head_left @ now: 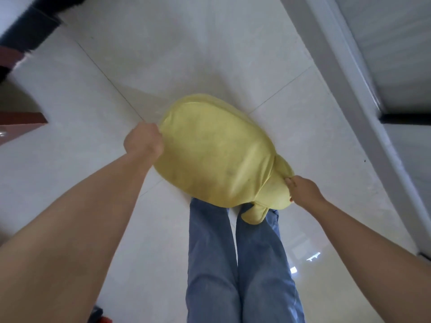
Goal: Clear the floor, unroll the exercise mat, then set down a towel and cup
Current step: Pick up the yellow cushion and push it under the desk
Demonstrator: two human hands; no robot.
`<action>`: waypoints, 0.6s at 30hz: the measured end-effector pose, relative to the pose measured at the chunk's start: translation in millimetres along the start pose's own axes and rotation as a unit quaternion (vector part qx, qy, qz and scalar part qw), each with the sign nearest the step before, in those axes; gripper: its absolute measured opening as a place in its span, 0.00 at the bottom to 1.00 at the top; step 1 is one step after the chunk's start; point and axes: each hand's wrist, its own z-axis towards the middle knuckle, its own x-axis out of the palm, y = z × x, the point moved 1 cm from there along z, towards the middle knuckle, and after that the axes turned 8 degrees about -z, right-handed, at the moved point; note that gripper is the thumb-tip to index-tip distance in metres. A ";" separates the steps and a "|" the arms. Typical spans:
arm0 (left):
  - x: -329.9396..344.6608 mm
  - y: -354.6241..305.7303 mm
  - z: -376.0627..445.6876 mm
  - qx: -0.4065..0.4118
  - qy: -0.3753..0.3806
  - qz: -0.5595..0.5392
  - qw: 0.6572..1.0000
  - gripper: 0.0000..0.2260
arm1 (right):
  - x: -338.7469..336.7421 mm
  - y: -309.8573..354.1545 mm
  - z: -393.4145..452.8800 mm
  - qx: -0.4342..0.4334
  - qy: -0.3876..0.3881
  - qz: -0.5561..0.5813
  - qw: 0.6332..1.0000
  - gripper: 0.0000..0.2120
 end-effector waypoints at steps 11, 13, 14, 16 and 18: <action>-19.3 62.5 -127.4 -0.106 0.025 0.029 0.994 0.14 | -39.5 9.4 -76.9 -0.097 -0.062 -0.152 0.982 0.19; -24.7 70.0 -160.2 -0.124 0.019 0.005 0.992 0.14 | -50.6 10.2 -92.5 -0.118 -0.082 -0.196 0.970 0.20; -25.2 71.9 -175.6 -0.136 0.020 -0.003 0.990 0.14 | -54.5 10.1 -100.4 -0.125 -0.087 -0.222 0.963 0.20; -21.7 80.8 -215.2 -0.169 0.018 -0.037 0.985 0.13 | -60.9 8.0 -121.0 -0.144 -0.100 -0.263 0.949 0.20; -10.8 95.1 -262.4 -0.209 0.027 -0.079 0.974 0.11 | -62.1 5.2 -147.1 -0.170 -0.095 -0.276 0.941 0.19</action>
